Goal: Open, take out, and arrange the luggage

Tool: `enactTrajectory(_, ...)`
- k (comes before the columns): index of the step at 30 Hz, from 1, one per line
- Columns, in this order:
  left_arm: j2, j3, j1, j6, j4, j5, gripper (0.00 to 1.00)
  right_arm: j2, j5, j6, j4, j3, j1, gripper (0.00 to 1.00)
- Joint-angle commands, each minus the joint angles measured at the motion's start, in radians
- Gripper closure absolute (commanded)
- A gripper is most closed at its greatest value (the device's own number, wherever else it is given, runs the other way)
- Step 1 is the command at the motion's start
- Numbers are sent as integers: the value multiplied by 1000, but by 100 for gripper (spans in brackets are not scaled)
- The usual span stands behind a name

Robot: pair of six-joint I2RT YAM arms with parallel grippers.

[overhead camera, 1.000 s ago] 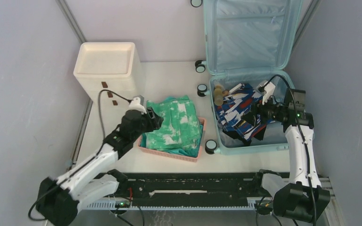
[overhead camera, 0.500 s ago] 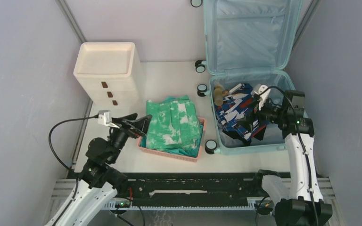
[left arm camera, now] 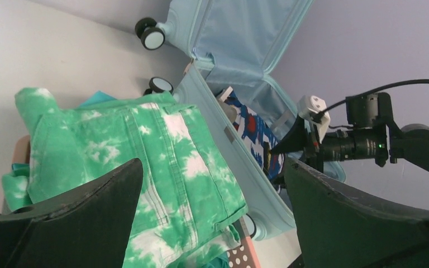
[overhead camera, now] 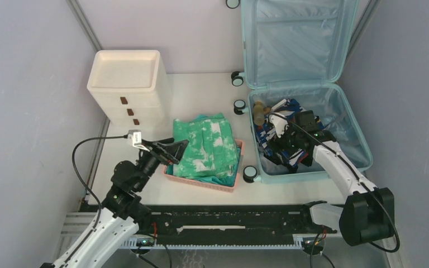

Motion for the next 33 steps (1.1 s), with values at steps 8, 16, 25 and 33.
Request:
enactTrajectory(8, 95, -31, 1, -69, 153, 84, 2, 181, 300, 105, 186, 13, 147, 0)
enactTrajectory(16, 85, -72, 2, -116, 192, 96, 3, 285, 362, 145, 167, 27, 108, 34)
enactTrajectory(25, 76, -75, 1, -134, 192, 117, 4, 142, 314, 140, 172, 31, 29, 84)
enactTrajectory(33, 127, -70, 0, -173, 260, 170, 4, -20, 109, 157, 153, 50, -150, 99)
